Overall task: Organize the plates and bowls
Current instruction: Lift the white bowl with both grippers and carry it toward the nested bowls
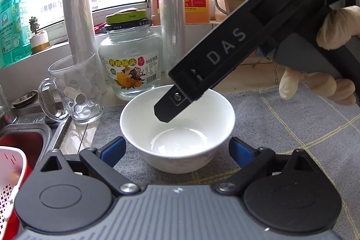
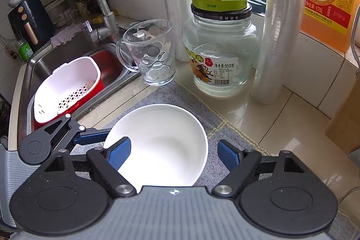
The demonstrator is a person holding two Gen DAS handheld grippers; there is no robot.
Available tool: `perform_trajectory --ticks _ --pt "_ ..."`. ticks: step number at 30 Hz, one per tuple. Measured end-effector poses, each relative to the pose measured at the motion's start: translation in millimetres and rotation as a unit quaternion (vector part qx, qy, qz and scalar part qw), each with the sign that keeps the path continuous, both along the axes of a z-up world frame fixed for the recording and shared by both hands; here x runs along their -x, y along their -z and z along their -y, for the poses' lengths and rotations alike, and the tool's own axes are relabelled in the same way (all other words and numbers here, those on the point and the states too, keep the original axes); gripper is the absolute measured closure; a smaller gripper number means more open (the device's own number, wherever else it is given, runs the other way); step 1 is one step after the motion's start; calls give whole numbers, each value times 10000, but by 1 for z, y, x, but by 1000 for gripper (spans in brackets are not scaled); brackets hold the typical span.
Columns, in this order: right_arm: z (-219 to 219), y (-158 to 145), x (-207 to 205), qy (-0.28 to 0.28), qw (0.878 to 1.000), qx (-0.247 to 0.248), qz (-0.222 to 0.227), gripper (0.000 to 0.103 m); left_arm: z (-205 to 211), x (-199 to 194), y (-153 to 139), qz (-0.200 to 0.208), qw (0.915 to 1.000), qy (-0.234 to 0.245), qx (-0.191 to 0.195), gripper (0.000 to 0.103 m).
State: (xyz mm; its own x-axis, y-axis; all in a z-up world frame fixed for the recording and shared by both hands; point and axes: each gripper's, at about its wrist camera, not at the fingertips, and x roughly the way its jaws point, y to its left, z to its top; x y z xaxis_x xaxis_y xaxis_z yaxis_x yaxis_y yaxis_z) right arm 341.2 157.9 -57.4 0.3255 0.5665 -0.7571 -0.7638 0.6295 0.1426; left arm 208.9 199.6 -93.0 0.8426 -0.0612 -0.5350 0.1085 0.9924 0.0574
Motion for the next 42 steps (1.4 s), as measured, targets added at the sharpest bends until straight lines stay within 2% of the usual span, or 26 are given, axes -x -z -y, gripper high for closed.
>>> perform_trajectory --ticks 13,29,42 --pt "-9 9 -9 -86 9999 35 -56 35 -4 -1 -1 62 9999 44 87 10" --pt "-5 7 -8 -76 9999 -23 -121 36 -1 -1 -4 5 9999 132 73 10" --pt "16 -9 16 25 9995 3 -300 35 13 22 -26 -108 9992 384 52 10"
